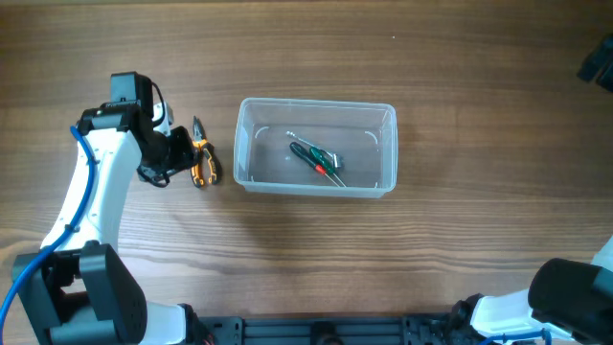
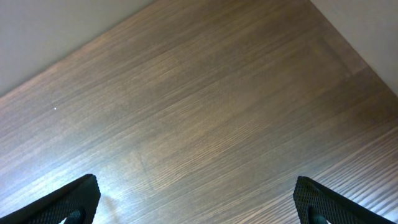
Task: Pack container
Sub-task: 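Reach the left gripper to the orange-black pliers and grasp them, then carry the pliers right and drop them into the container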
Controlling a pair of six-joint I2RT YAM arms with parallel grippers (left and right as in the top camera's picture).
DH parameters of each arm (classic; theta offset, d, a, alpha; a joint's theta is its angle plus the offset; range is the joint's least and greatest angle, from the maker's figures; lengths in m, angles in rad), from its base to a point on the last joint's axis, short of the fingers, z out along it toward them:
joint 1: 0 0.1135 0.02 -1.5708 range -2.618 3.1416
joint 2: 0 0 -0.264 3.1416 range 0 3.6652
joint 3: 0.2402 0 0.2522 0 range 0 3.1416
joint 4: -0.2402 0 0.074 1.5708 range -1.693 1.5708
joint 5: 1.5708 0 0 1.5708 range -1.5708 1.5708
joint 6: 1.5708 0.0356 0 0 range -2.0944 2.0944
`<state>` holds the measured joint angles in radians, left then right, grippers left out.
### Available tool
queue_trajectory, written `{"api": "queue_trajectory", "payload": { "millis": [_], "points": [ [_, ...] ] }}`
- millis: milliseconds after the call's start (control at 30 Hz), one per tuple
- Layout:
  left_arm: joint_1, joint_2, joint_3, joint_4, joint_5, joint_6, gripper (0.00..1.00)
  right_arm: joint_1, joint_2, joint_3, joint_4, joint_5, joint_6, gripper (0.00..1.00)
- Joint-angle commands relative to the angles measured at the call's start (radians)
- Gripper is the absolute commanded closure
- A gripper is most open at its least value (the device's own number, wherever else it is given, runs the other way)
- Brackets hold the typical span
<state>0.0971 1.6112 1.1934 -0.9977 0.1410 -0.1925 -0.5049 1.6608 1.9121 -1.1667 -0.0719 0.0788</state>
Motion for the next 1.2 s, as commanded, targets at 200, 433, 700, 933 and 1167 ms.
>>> {"api": "queue_trajectory", "payload": {
  "millis": [200, 433, 700, 933, 1167],
  "points": [
    [-0.004, 0.080, 0.010, 0.071, -0.094, 0.164, 0.60, 0.003, 0.002, -0.003, 0.003, -0.004, 0.010, 0.00],
    [-0.052, 0.253, 0.010, 0.149, -0.087, 0.212, 0.57, 0.003, 0.002, -0.003, 0.003, -0.004, 0.010, 0.00],
    [-0.082, 0.320, 0.010, 0.224, -0.117, 0.155, 0.54, 0.003, 0.002, -0.003, 0.003, -0.004, 0.010, 0.00],
    [-0.082, 0.336, 0.010, 0.231, -0.116, 0.105, 0.77, 0.003, 0.002, -0.003, 0.003, -0.004, 0.010, 0.00],
    [-0.081, 0.311, 0.023, 0.235, -0.117, 0.106, 0.96, 0.003, 0.002, -0.003, 0.003, -0.004, 0.010, 0.00]
  ]
}}
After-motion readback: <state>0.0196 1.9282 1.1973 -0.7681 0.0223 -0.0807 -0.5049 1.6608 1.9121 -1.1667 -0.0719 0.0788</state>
